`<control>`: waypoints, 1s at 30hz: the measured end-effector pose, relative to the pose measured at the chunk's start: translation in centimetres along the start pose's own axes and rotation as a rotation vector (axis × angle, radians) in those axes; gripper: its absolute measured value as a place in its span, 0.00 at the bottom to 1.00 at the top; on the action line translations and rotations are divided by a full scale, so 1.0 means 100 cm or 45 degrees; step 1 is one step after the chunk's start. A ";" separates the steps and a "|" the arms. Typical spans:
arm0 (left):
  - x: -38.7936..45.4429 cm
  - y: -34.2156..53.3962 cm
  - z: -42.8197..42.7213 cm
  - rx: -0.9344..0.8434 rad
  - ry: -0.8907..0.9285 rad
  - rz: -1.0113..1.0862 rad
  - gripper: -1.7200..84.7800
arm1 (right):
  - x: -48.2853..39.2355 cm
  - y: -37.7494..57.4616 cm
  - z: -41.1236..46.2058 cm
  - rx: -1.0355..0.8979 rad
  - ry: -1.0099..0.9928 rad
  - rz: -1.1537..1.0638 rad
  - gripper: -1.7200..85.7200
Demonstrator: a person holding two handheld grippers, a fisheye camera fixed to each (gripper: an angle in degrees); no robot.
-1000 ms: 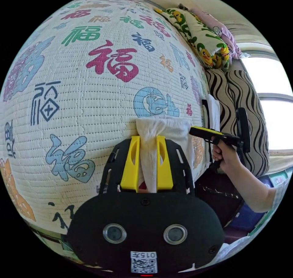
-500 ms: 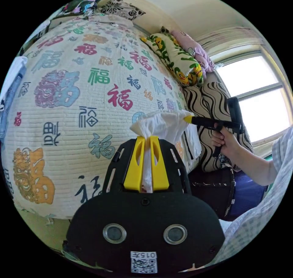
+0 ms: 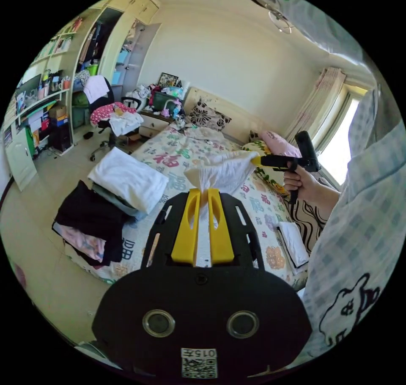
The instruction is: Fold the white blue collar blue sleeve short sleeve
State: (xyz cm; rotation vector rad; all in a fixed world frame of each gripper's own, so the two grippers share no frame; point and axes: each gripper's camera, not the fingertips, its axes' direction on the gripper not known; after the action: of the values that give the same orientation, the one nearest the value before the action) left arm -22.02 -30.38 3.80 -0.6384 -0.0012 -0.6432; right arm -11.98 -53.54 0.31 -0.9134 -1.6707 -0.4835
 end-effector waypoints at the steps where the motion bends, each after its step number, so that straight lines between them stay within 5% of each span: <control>1: -0.005 -0.003 -0.006 0.017 -0.008 0.002 0.03 | -0.008 -0.020 0.016 -0.016 0.004 -0.042 0.02; 6: -0.076 -0.028 -0.025 0.214 0.054 -0.226 0.03 | -0.018 -0.122 0.091 -0.199 0.026 -0.225 0.02; 11: -0.150 -0.035 0.011 0.309 -0.193 -0.466 0.04 | -0.002 -0.243 0.225 -0.430 0.022 -0.148 0.03; 15: -0.205 -0.024 0.063 0.030 -0.390 -0.679 0.07 | 0.011 -0.276 0.334 -0.694 0.607 0.047 0.04; 17: -0.207 -0.018 0.061 0.041 -0.370 -0.729 0.08 | 0.006 -0.269 0.342 -0.604 0.637 0.041 0.03; 22: -0.162 -0.013 0.043 0.173 -0.344 -0.559 0.08 | 0.011 -0.225 0.341 -0.659 0.538 -0.073 0.03; 27: -0.086 -0.033 0.119 -0.325 -0.388 -0.106 0.07 | 0.034 -0.173 0.342 -0.864 0.519 -0.032 0.01; 30: -0.035 -0.041 0.165 -0.573 -0.454 0.214 0.05 | 0.045 -0.162 0.314 -0.735 0.511 0.042 0.01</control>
State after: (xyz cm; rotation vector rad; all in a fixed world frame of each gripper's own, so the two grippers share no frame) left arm -23.95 -21.85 18.73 -1.1699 -0.1363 -0.3590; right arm -44.60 -39.52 -2.60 -1.1602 -1.1595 -1.0853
